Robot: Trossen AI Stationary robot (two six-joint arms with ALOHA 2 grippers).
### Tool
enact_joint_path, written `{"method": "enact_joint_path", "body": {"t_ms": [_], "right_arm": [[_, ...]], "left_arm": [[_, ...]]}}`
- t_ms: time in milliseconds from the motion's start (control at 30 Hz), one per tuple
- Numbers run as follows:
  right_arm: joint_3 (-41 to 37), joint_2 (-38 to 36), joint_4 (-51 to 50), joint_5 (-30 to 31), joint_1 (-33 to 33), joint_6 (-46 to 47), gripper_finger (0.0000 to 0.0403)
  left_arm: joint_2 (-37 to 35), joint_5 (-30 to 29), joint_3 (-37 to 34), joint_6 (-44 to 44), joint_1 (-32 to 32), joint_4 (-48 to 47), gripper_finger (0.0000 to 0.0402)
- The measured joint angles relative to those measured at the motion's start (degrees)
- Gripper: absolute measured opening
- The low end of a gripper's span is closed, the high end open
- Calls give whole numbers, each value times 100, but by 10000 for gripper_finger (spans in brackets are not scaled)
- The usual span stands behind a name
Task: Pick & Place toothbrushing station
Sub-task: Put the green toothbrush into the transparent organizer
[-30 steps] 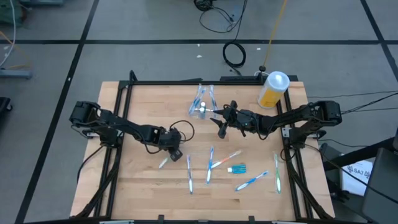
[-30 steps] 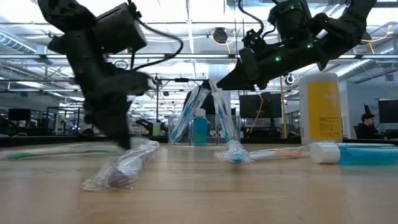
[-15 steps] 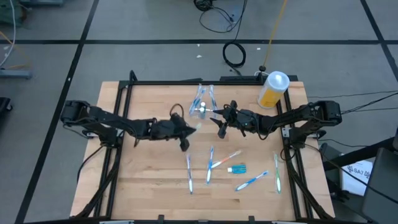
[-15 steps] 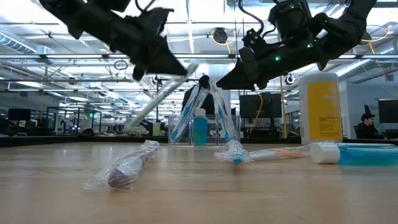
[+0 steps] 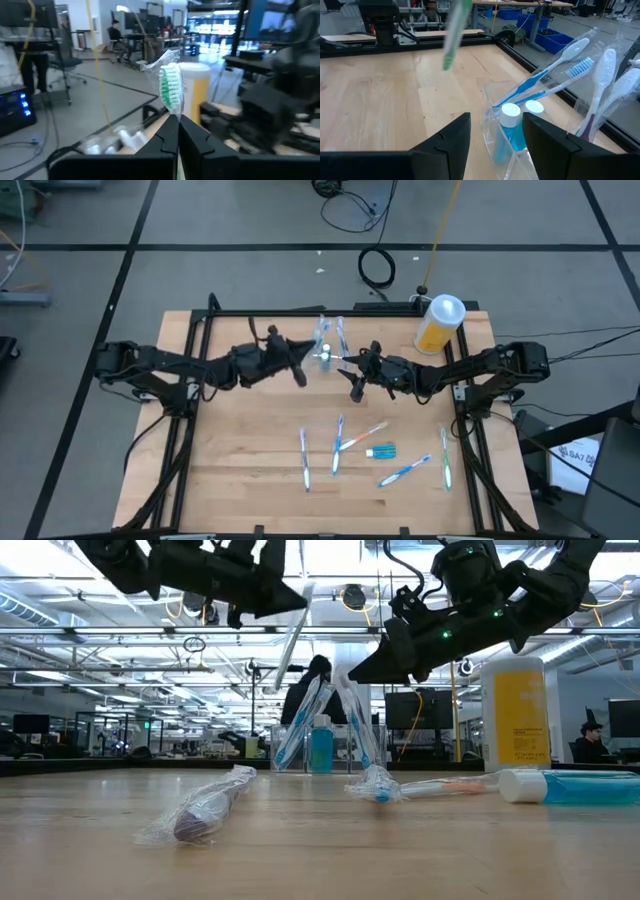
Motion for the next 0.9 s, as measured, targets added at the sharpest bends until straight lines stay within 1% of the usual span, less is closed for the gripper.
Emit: {"method": "enact_joint_path", "body": {"t_ms": [67,200,267,400,567,767,900], "right_arm": [[1,1,17,0,0,-7,173],[1,1,52,2,0,-24,173],[2,1,88,2,-1,-24,173],[2,1,106,2,0,-24,173],[2,1,106,3,0,-24,173],[0,1,97,2,0,-24,173],[2,1,82,2,0,-24,173]], "left_arm": [[24,-1,-2,92,135,47,3],[273,-7,0,282,395,599,2],[477,13,-2,326,493,981,3],[930,47,0,757,617,1660,2],[1570,26,0,1124,670,2245,2],[2093,-629,0,1244,597,2268,2],[2219,-712,0,1242,485,2177,2]]}}
